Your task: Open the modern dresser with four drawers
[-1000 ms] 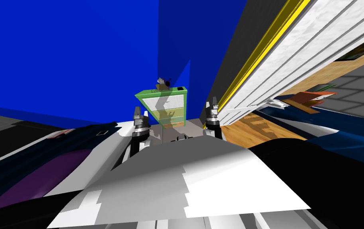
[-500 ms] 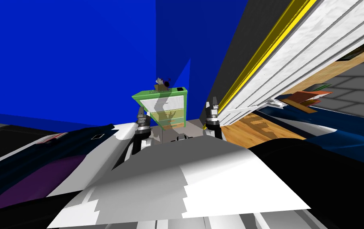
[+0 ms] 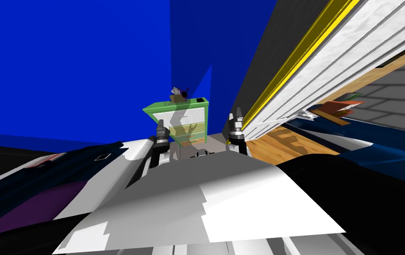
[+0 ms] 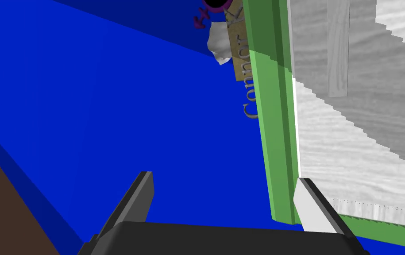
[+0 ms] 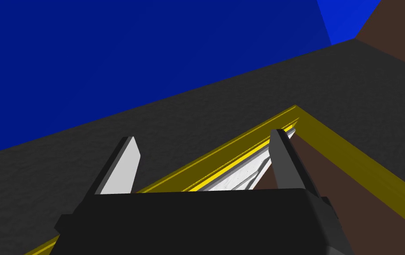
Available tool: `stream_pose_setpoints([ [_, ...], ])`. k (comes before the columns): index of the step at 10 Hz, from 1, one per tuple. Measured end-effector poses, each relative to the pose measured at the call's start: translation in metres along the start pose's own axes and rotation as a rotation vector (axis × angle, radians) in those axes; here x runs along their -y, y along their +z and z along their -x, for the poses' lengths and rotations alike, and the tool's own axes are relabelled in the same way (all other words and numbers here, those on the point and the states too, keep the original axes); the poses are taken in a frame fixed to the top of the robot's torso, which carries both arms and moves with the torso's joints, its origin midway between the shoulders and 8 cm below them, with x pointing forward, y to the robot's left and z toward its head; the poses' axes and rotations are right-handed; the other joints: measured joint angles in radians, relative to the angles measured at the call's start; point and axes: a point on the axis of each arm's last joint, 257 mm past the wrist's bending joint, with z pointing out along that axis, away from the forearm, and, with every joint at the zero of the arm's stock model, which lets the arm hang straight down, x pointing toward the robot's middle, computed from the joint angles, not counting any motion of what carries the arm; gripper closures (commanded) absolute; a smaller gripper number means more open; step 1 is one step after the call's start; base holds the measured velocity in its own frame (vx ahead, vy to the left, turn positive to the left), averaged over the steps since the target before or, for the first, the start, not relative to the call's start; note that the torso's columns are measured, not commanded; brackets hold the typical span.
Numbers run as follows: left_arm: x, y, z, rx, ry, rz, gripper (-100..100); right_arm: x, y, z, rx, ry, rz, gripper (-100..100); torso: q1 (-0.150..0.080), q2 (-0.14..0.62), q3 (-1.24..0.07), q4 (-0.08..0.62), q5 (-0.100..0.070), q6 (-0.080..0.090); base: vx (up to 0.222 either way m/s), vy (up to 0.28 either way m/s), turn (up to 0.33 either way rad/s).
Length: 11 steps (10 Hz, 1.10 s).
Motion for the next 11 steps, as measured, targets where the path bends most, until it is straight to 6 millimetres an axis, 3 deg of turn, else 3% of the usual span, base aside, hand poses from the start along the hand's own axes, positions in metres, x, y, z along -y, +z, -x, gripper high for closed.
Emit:
stream_pose_setpoints([
  [11, -0.061, 0.009, -0.018, -0.027, -0.018, 0.217, -100, 0.0, 0.0, 0.0, 0.0, 0.0, 0.0, 0, -0.001, 0.001, 0.001, 0.0, 0.0, 0.0, 0.08, 0.018, -0.042],
])
